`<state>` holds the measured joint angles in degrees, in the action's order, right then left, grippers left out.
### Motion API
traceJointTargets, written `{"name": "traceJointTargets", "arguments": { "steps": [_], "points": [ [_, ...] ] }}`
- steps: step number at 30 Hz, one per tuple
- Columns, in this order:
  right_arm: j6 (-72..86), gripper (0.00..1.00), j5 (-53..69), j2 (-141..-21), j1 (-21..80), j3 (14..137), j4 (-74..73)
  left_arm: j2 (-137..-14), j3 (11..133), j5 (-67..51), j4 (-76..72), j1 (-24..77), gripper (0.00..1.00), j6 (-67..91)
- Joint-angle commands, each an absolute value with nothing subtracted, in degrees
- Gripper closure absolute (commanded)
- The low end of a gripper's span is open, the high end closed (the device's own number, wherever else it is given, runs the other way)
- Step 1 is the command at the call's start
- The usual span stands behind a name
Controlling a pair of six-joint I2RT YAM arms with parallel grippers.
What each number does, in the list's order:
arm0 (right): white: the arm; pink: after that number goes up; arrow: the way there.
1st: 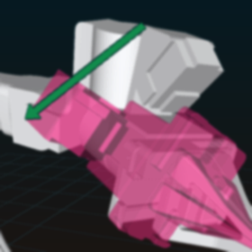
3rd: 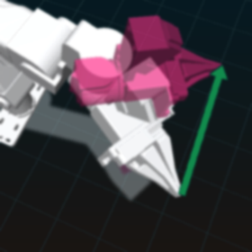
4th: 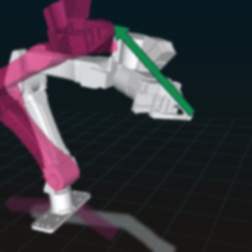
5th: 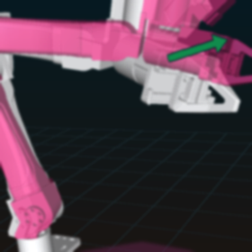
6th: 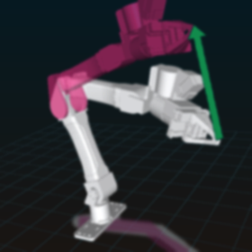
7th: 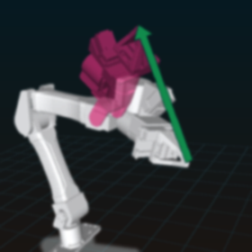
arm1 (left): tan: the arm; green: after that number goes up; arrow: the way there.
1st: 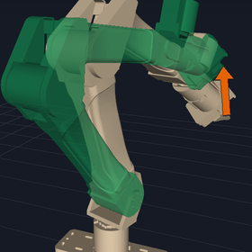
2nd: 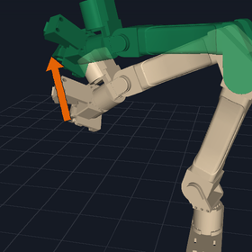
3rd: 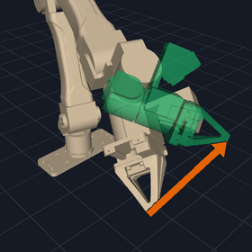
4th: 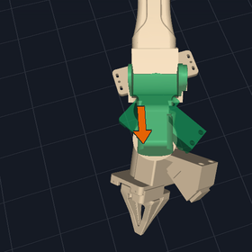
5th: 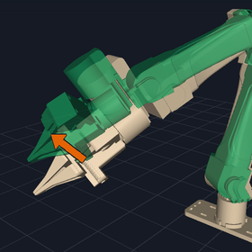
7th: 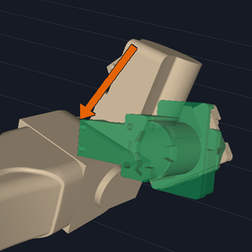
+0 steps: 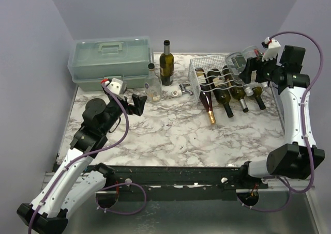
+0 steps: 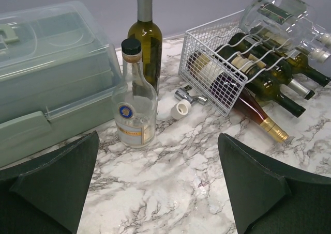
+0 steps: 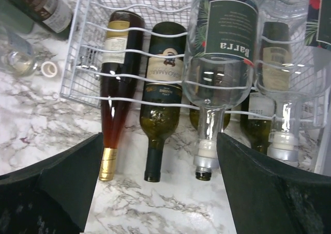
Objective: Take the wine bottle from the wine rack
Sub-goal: Pick up the wine bottle from the wine rack.
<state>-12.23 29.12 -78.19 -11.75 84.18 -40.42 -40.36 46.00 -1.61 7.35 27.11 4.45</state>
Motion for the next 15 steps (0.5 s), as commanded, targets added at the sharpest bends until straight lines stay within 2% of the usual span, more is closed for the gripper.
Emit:
{"name": "traceJointTargets", "arguments": {
  "steps": [1,6,15],
  "points": [
    [-15.1,0.07,24.2,-81.6,-12.2,87.5,-41.2,-40.5,45.3,-0.5,6.1,26.8,0.01,3.4],
    [-16.0,0.08,23.5,-87.2,-12.1,90.0,-42.9,-41.0,45.2,-0.4,6.0,26.8,0.01,2.8],
    [-16.6,0.1,19.5,-91.7,-12.2,85.1,-39.8,-41.3,44.8,2.5,6.0,26.8,0.01,1.3]
  ]
}}
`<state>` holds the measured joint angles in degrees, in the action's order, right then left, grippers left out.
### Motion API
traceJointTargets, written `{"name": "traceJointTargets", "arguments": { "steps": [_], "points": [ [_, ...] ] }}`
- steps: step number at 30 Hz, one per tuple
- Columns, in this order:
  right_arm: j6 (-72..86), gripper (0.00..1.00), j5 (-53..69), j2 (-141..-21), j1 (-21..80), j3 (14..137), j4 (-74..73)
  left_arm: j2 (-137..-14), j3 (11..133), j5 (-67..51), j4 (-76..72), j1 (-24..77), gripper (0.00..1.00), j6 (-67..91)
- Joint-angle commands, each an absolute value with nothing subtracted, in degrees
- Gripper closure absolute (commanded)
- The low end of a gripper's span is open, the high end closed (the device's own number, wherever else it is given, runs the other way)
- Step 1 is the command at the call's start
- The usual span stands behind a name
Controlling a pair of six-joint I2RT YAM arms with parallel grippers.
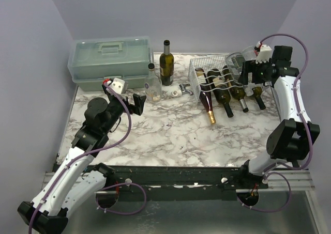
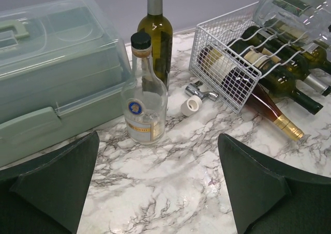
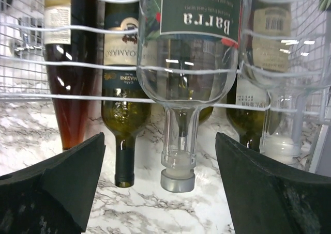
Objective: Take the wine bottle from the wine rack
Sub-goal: Pick up the wine bottle from the wine rack.
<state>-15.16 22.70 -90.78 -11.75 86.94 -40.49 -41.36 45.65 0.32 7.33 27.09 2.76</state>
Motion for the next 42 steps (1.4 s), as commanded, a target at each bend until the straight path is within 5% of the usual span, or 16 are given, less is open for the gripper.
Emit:
{"name": "traceJointTargets", "arguments": {
  "steps": [1,25,42],
  "points": [
    [-16.8,0.1,19.4,-92.4,-12.1,84.8,-39.6,-41.2,44.9,2.6,5.9,26.8,0.01,1.2],
    [-14.0,0.33,19.5,-100.5,-12.0,81.6,-34.2,-41.9,44.7,1.5,5.8,26.7,0.01,1.3],
    [-12.5,0.36,17.2,-101.6,-11.0,80.1,-32.3,-41.7,44.7,0.9,5.8,26.7,0.01,1.5]
  ]
}}
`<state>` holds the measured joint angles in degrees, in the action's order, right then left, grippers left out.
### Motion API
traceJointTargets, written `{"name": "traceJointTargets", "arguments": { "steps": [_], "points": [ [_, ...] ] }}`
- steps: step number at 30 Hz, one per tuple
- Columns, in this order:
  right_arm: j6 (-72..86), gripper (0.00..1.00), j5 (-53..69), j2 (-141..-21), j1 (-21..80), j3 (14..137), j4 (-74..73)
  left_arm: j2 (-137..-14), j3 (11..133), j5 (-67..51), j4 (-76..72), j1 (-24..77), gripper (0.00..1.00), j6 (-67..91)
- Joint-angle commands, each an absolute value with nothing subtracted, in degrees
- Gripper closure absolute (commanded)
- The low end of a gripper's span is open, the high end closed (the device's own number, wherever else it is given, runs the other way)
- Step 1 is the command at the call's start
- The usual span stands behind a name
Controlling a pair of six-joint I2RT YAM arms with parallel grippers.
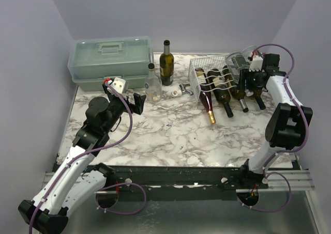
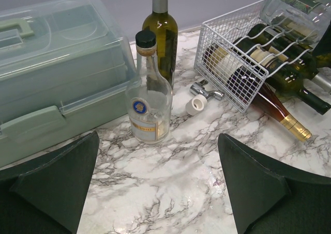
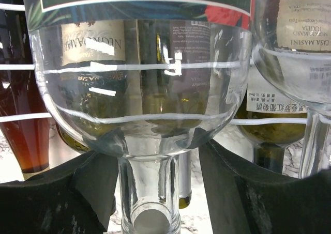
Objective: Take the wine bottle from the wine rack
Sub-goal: Pick up the wine bottle from the wine rack.
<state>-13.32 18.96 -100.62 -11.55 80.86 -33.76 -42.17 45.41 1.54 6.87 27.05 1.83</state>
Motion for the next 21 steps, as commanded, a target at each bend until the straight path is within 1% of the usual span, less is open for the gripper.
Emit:
{"name": "traceJointTargets", "arguments": {
  "steps": [1,7,8,11,14,16,21],
  "points": [
    [-12.6,0.36,17.2,-101.6,-10.9,80.0,-32.3,-41.6,44.7,0.9,5.8,26.7,0.01,1.5],
    [-12.5,0.37,16.8,-101.8,-10.6,80.6,-32.6,-41.6,44.6,1.0,5.8,26.7,0.01,1.4],
    [-12.6,0.39,16.8,-101.8,-10.6,80.6,-32.6,-41.5,44.6,1.0,5.8,26.7,0.01,1.4],
    [-12.4,0.43,16.7,-101.6,-10.4,80.5,-32.7,-41.5,44.6,0.9,5.8,26.7,0.01,1.4],
    [-12.3,0.51,16.4,-101.2,-10.4,80.2,-32.7,-41.4,44.6,0.9,5.8,26.7,0.01,1.5],
    [-12.2,0.6,16.0,-100.8,-10.4,80.0,-32.7,-41.3,44.6,0.9,5.8,26.7,0.01,1.5],
    [-11.6,0.8,15.5,-99.4,-10.4,80.1,-32.5,-41.1,44.6,0.8,5.8,26.7,0.01,1.5]
  ]
}}
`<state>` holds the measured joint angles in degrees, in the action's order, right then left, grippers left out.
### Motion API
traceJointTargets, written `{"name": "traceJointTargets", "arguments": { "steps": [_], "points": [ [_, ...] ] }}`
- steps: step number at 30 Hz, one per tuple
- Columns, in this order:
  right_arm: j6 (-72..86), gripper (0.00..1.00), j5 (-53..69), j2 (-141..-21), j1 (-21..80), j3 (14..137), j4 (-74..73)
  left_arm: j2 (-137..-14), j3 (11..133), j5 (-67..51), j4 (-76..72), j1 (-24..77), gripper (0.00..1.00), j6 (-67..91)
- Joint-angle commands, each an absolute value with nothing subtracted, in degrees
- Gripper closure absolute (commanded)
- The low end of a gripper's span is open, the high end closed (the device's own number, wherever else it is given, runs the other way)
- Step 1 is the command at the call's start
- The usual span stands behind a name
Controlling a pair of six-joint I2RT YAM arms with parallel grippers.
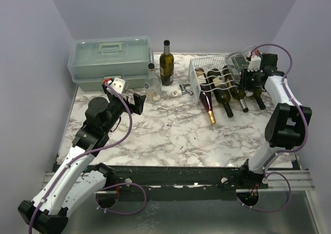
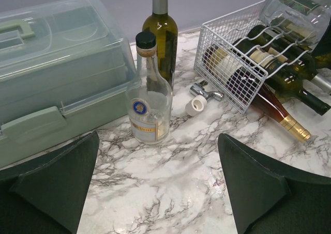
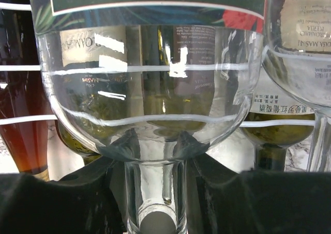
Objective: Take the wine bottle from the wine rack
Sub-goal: Pick up the wine bottle from the wine rack.
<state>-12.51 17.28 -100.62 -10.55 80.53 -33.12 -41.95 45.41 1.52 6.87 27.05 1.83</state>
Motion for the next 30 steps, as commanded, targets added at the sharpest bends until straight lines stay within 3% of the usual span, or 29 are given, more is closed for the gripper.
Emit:
{"name": "traceJointTargets", "arguments": {
  "steps": [1,7,30],
  "points": [
    [-11.4,0.84,15.4,-99.0,-10.4,80.2,-32.4,-41.1,44.6,0.9,5.8,26.7,0.01,1.5],
    [-9.9,1.0,14.9,-95.2,-10.4,81.0,-31.2,-41.0,44.6,0.9,5.8,26.7,0.01,1.5],
    [-10.4,1.0,19.9,-86.5,-10.4,83.8,-32.5,-40.4,44.6,1.1,5.8,26.7,0.01,1.5]
  ]
}}
